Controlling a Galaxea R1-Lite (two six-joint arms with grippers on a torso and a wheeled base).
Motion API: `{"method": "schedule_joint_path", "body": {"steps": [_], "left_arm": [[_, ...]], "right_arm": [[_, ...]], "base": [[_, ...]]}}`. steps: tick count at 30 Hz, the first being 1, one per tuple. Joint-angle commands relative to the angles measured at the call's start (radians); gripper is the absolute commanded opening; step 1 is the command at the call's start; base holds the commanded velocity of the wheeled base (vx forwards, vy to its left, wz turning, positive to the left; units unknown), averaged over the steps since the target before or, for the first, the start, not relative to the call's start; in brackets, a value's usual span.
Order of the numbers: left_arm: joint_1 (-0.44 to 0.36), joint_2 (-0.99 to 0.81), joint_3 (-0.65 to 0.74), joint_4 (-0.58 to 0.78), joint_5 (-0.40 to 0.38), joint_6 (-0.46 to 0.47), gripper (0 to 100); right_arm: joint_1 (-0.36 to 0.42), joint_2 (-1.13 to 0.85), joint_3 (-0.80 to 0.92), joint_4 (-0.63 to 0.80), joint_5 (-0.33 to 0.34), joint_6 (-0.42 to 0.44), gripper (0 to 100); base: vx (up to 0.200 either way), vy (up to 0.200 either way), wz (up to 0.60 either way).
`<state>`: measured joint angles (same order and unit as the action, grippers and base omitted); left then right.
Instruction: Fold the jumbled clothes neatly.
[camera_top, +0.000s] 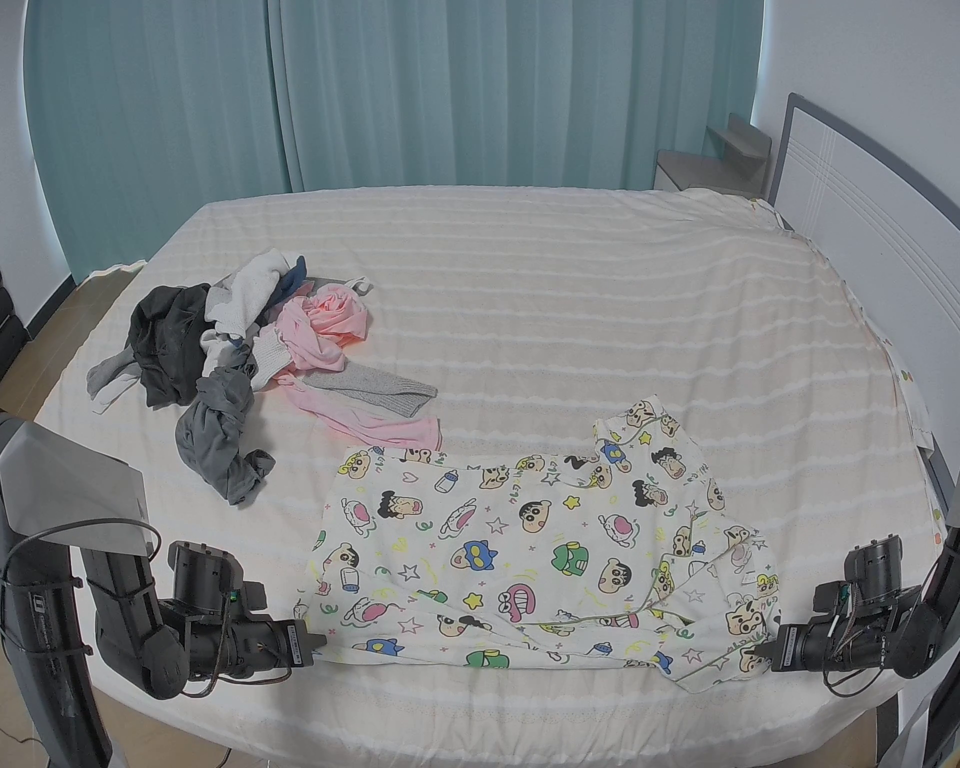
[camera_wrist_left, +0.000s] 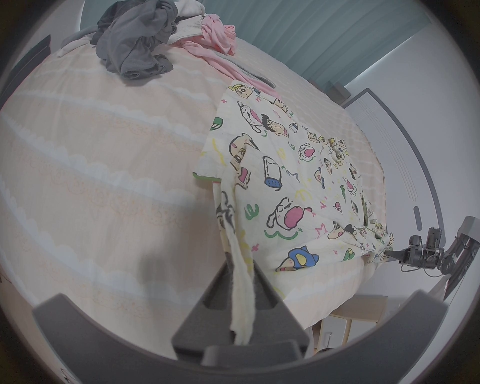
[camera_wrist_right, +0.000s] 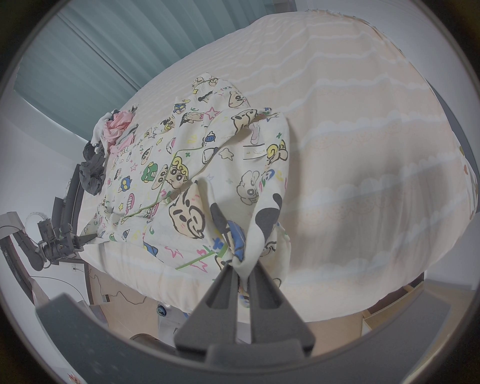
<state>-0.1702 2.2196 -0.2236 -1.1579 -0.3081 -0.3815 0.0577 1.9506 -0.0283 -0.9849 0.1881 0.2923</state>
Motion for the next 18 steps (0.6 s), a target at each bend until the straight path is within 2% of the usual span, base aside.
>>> {"method": "schedule_joint_path", "body": {"steps": [1, 4, 5, 7, 8, 15, 18], "left_arm": [[0.0, 0.008, 0.003, -0.028, 0.001, -0.004, 0], [0.001, 0.009, 0.004, -0.043, 0.001, -0.005, 0], [0.001, 0.009, 0.004, -0.046, 0.001, -0.005, 100], [0.001, 0.009, 0.004, -0.046, 0.001, -0.007, 100], [0.001, 0.009, 0.004, -0.046, 0.001, -0.007, 100], [0.006, 0.005, 0.023, -0.054, 0.01, -0.011, 100], [0.044, -0.018, 0.033, -0.123, 0.009, -0.014, 100]], "right_arm": [[0.002, 0.039, -0.01, -0.008, 0.001, 0.001, 0], [0.002, 0.048, -0.012, -0.018, -0.001, 0.001, 0], [0.002, 0.054, -0.015, -0.034, -0.001, 0.001, 0], [0.001, 0.063, -0.015, -0.049, -0.001, 0.001, 0], [0.001, 0.073, -0.016, -0.052, -0.002, 0.002, 100], [-0.009, 0.105, -0.005, -0.155, -0.019, 0.004, 100], [-0.035, 0.096, 0.001, -0.201, -0.052, 0.001, 100]], "base": [[0.0, 0.0, 0.0], [0.0, 0.0, 0.0], [0.0, 0.0, 0.0], [0.0, 0.0, 0.0], [0.0, 0.0, 0.0], [0.0, 0.0, 0.0], [0.0, 0.0, 0.0]]}}
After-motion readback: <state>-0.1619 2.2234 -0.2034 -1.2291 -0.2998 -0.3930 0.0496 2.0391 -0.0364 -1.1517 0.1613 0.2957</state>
